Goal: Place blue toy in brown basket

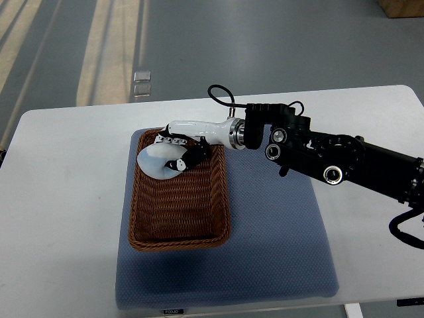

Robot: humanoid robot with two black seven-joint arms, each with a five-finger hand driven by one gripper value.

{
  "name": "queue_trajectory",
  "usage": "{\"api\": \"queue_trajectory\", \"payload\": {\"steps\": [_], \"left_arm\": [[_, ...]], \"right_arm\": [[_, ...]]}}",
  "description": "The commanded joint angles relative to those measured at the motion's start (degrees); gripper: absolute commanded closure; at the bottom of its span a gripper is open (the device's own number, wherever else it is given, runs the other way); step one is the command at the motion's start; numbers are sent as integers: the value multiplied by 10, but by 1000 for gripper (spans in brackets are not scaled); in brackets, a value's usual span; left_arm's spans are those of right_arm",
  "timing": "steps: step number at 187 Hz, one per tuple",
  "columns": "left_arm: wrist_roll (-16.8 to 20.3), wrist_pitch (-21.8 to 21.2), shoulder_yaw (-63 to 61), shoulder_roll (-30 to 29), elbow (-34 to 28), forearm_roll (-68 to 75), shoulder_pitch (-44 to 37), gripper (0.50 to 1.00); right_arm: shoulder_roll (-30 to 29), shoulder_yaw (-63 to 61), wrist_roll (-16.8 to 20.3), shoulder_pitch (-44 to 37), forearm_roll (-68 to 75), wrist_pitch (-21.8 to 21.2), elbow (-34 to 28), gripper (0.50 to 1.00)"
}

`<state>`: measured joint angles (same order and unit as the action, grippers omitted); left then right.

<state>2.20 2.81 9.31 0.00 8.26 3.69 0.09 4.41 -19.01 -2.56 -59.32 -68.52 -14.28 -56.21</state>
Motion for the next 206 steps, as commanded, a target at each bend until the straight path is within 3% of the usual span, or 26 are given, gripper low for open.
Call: {"api": "queue_trajectory", "payload": {"steps": [1, 16, 30, 60, 100, 118, 135, 144, 206], "left_arm": [[0, 0, 0, 0, 0, 0, 0, 500], [0, 0, 0, 0, 0, 0, 0, 500], [0, 0, 0, 0, 0, 0, 0, 500], [0, 0, 0, 0, 0, 0, 0, 500], [0, 0, 0, 0, 0, 0, 0, 500], [0, 0, 0, 0, 0, 0, 0, 500], [0, 0, 0, 0, 0, 0, 0, 500], [0, 0, 0, 0, 0, 0, 0, 500], [0, 0, -1, 0, 0, 0, 0, 500]], "right_arm": [[-6, 0, 0, 24, -1, 10, 14, 920], [-7, 0, 0, 34, -2, 17, 20, 887], [-7, 1, 0, 45, -1, 28, 21, 818], [-8, -1, 0, 51, -1, 32, 22, 746], [-14, -1, 0, 52, -1, 32, 22, 705], [-14, -1, -1, 50, 0, 33, 22, 644], [-10, -3, -1, 47, 3, 32, 22, 634], [-5, -5, -1, 45, 7, 33, 22, 601], [22, -121, -17, 46, 43, 29, 22, 591]]}}
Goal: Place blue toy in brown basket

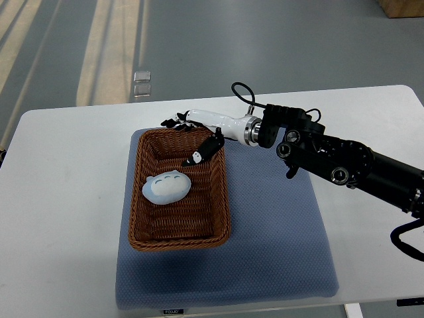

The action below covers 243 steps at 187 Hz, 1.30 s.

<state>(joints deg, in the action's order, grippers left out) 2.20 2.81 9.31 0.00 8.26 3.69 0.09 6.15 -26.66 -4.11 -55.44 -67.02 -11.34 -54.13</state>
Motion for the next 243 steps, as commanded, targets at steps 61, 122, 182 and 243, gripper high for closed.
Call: {"api": "queue_trajectory", "payload": {"steps": [61, 122, 182, 243], "left_arm": [[0, 0, 0, 0, 0, 0, 0, 500], [0, 0, 0, 0, 0, 0, 0, 500], [0, 0, 0, 0, 0, 0, 0, 500], [0, 0, 0, 0, 0, 0, 0, 500]], "right_arm": [[27, -223, -9, 73, 205, 3, 19, 589], [26, -339, -44, 134, 370, -5, 110, 589], [22, -340, -66, 142, 486, -10, 189, 589], [19, -336, -92, 148, 559, -2, 191, 589]]}}
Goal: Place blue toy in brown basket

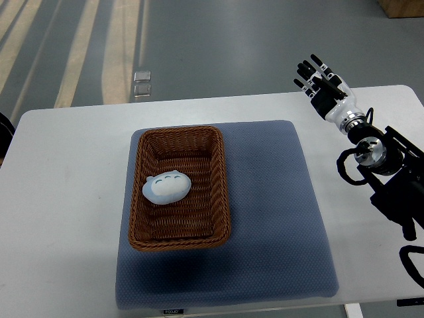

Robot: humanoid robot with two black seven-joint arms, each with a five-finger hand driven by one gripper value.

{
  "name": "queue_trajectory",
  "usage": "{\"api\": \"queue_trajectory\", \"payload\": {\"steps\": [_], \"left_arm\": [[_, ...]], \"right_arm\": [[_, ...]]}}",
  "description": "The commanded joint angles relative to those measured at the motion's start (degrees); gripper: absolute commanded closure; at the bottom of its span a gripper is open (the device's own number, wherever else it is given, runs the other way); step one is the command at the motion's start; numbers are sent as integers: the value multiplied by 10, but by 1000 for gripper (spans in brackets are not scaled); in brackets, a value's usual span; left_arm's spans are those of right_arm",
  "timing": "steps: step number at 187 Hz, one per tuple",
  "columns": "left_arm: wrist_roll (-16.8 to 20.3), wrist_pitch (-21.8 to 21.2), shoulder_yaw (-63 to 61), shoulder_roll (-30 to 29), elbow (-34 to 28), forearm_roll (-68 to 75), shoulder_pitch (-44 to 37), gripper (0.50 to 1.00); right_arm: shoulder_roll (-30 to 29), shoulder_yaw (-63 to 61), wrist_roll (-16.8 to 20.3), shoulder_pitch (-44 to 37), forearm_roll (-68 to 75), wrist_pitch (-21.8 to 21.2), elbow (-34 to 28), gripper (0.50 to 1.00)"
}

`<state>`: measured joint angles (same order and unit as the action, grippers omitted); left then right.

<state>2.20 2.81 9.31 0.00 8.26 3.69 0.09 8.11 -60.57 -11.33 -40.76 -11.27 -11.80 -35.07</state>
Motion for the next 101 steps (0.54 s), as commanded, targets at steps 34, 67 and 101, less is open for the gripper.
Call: {"api": "queue_trajectory", "payload": {"steps": [34, 67, 101], "left_arm": [[0, 0, 0, 0, 0, 0, -1, 500], [0, 0, -1, 0, 0, 0, -2, 500], [0, 0, -1, 0, 0, 0, -2, 500]], "right_arm": [[-4, 9, -37, 12, -1, 6, 1, 589], [-5, 9, -37, 15, -1, 6, 1, 587], [-6, 9, -37, 15, -1, 6, 0, 589]]}}
